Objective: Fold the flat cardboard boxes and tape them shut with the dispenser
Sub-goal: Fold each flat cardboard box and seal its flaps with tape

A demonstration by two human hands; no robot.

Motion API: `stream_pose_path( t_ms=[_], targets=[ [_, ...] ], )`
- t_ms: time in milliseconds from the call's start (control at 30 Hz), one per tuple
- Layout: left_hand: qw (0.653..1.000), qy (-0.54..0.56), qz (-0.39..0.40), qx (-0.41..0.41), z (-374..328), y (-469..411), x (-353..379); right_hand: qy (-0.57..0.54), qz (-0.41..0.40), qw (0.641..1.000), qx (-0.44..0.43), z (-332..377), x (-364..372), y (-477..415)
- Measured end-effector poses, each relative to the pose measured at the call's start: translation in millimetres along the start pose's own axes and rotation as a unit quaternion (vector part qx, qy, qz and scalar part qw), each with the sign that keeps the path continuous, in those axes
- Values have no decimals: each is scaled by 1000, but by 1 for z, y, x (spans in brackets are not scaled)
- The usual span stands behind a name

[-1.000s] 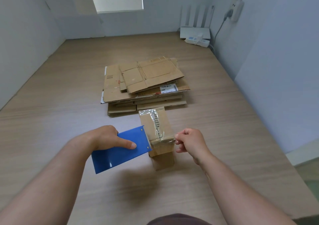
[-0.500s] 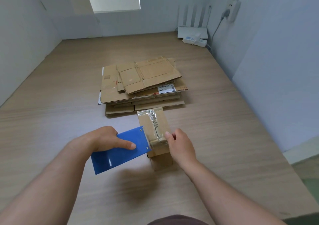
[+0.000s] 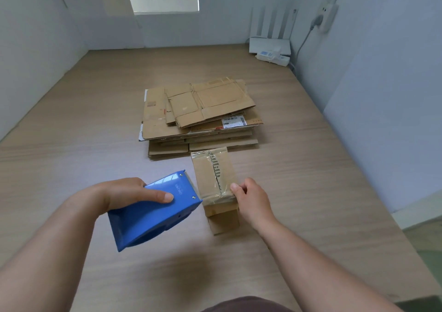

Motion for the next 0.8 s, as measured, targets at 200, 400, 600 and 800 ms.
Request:
stream_pose_path(
  t_ms=[200, 400, 600, 800],
  targets=[
    [1000, 6, -9, 10, -3, 13, -5, -3, 5, 1000, 10, 4, 2, 0],
    [998, -49, -35, -17, -8, 23, -16, 4, 12, 1000, 7, 4, 5, -1],
    [988, -107, -57, -96, -5, 2, -4, 9, 12, 1000, 1, 5, 6, -3],
    [987, -101, -41, -116, -8, -13, 6, 15, 10, 1000, -1, 7, 5, 0]
  ],
)
Point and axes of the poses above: each hand's wrist, its own y-axis away from the middle knuckle, its own x-axis out of the palm, z = x × y, the point moved 4 cm from there along -y, towards the middle knuckle, and after that the axes turned 4 degrees about x, right-handed, at the moved point
